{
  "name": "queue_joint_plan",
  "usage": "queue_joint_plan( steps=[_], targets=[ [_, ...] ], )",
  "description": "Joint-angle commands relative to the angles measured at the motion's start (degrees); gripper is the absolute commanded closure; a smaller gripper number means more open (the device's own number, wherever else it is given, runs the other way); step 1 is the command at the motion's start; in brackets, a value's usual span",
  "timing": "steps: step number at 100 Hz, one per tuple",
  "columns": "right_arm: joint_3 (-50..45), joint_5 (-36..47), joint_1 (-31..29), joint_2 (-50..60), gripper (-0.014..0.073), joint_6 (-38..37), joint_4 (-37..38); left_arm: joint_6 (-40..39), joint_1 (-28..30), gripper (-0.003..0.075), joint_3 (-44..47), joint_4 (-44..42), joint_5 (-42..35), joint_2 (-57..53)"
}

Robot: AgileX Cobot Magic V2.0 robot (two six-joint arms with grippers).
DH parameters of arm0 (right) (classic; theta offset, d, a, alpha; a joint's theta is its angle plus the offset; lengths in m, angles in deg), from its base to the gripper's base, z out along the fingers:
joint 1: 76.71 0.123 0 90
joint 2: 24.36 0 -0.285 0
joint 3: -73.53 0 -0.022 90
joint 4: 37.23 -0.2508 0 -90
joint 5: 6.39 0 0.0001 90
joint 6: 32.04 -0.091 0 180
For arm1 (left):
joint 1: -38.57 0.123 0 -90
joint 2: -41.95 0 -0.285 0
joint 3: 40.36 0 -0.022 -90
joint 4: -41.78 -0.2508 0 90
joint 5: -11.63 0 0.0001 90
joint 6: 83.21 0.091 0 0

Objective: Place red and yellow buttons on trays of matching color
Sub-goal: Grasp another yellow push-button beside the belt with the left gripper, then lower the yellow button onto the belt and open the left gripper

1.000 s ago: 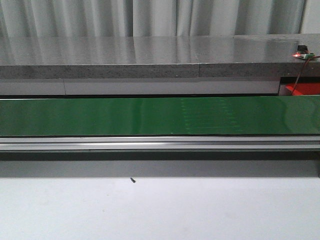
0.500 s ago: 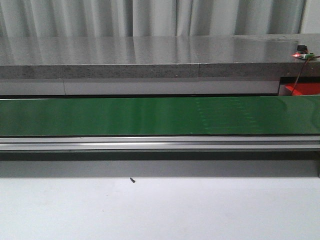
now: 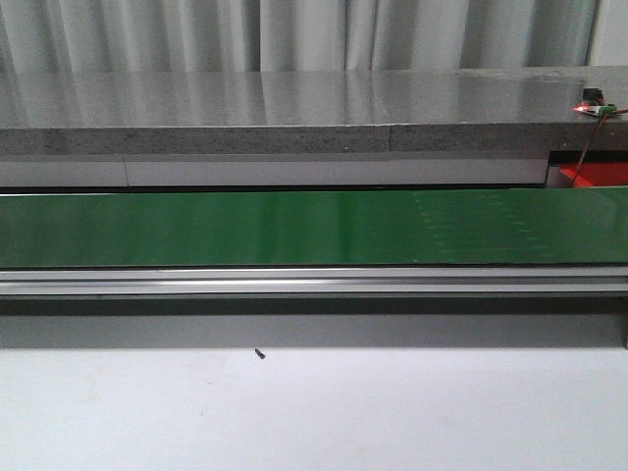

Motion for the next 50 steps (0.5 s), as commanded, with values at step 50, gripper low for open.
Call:
queue_joint_plan(
  steps=[50],
  targets=[
    [1.5, 4.1, 0.0, -0.3, 0.0716, 0.2, 0.0, -0.7, 0.9, 0.0122, -1.6, 2.1, -5.9, -8.8]
  ],
)
